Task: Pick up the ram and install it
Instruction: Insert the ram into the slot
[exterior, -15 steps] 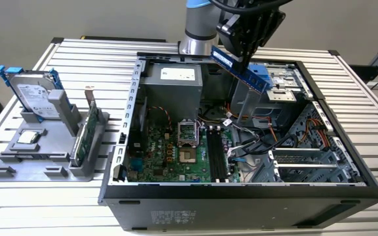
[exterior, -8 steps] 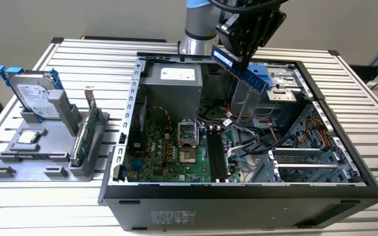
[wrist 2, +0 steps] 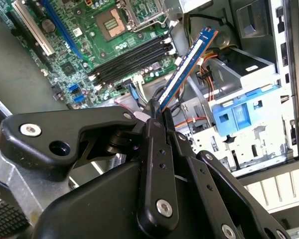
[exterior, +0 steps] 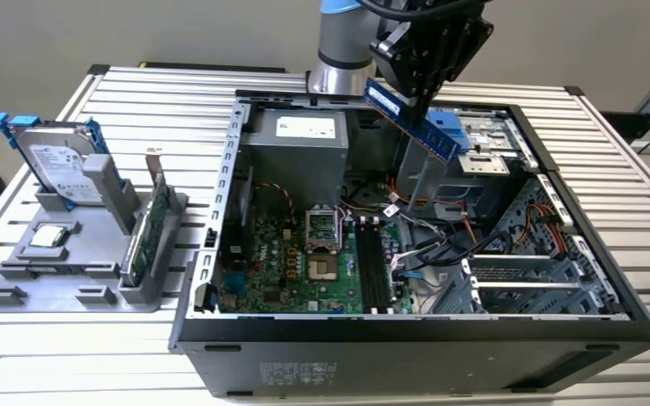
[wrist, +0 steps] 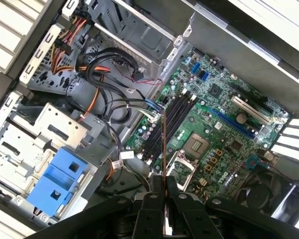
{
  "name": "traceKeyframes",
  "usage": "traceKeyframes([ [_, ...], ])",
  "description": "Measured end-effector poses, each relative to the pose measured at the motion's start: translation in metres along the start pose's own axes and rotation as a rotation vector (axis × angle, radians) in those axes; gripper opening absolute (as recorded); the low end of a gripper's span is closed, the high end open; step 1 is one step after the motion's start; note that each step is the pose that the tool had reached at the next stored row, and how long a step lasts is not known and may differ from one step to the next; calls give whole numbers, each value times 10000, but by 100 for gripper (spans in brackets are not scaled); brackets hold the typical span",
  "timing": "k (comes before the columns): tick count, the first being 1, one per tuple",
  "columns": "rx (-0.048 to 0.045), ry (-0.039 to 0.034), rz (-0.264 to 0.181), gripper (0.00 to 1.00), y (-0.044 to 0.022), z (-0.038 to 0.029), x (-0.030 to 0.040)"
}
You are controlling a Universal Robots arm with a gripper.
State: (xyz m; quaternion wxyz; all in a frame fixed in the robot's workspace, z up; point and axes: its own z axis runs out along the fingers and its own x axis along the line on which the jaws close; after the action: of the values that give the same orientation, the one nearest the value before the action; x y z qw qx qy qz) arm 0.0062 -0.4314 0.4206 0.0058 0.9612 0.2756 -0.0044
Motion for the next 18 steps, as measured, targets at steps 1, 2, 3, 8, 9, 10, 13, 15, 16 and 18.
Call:
traceKeyframes([
  [1, 1, 0, 30, 0, 0, 0, 0],
  [2, 1, 0, 65, 0, 0, 0, 0],
  [3, 4, 2, 100, 0, 0, 2, 0],
  [8, 7, 0, 362, 0, -1, 2, 1],
  [9, 8, 0, 431, 0, -1, 2, 1],
  [10, 9, -1, 510, 0, -1, 2, 1],
  [13, 11, -4, 750, 0, 0, 2, 0],
  [15, 15, -3, 920, 0, 0, 3, 0],
  [16, 15, -5, 1009, 0, 0, 2, 0],
  [18, 16, -7, 1203, 0, 1, 2, 0],
])
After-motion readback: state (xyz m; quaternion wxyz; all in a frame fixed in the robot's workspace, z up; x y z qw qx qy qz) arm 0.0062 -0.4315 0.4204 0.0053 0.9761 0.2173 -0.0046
